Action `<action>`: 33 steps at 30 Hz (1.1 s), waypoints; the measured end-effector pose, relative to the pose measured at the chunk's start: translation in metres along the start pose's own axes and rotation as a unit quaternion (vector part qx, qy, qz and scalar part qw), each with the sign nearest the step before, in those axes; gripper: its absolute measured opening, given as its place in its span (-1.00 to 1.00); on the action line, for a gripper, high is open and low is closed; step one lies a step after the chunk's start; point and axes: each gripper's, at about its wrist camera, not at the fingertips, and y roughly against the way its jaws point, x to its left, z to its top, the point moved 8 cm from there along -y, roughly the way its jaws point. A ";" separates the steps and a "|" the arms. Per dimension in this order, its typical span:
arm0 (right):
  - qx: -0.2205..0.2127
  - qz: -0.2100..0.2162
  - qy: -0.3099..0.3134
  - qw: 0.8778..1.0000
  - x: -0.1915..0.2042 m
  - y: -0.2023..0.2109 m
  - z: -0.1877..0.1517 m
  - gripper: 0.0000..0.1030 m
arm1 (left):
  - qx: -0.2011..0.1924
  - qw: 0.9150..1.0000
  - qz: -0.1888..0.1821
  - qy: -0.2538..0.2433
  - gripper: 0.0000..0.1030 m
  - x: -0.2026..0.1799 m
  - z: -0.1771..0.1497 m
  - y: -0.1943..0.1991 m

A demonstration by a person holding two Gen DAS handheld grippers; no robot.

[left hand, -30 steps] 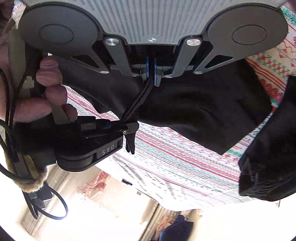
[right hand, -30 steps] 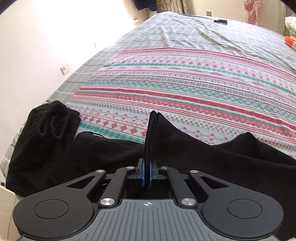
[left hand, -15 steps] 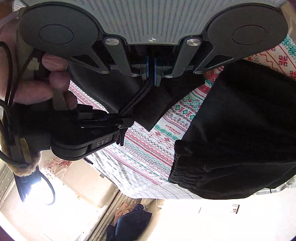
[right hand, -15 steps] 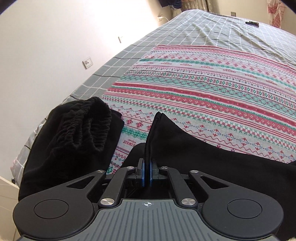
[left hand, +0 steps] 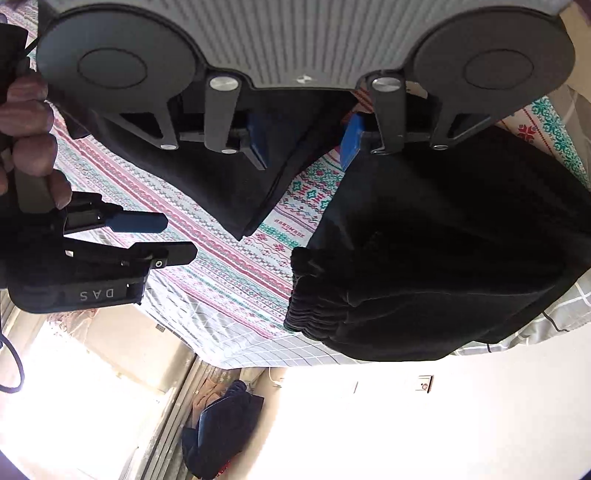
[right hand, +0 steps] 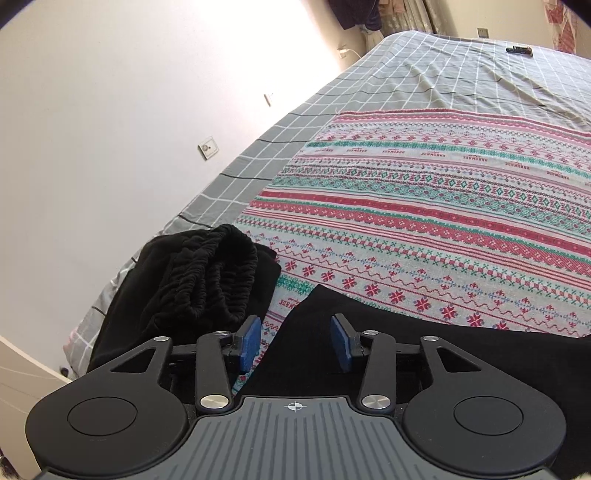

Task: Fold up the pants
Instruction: 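Pinch the trouser leg with the right gripper while left gripper holds the waistband, then open the right gripper and release the folded trousers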

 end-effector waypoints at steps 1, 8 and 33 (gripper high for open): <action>-0.004 -0.006 0.001 1.000 -0.007 0.009 0.000 0.06 | -0.001 1.000 -0.010 0.000 0.37 -0.003 0.000 0.000; -0.020 -0.036 -0.015 0.999 -0.071 0.073 -0.029 0.45 | -0.002 0.998 -0.048 -0.052 0.69 -0.039 -0.015 0.007; -0.049 -0.133 -0.100 0.985 -0.290 0.253 -0.238 0.65 | 0.072 0.952 -0.181 -0.235 1.00 -0.205 -0.164 0.004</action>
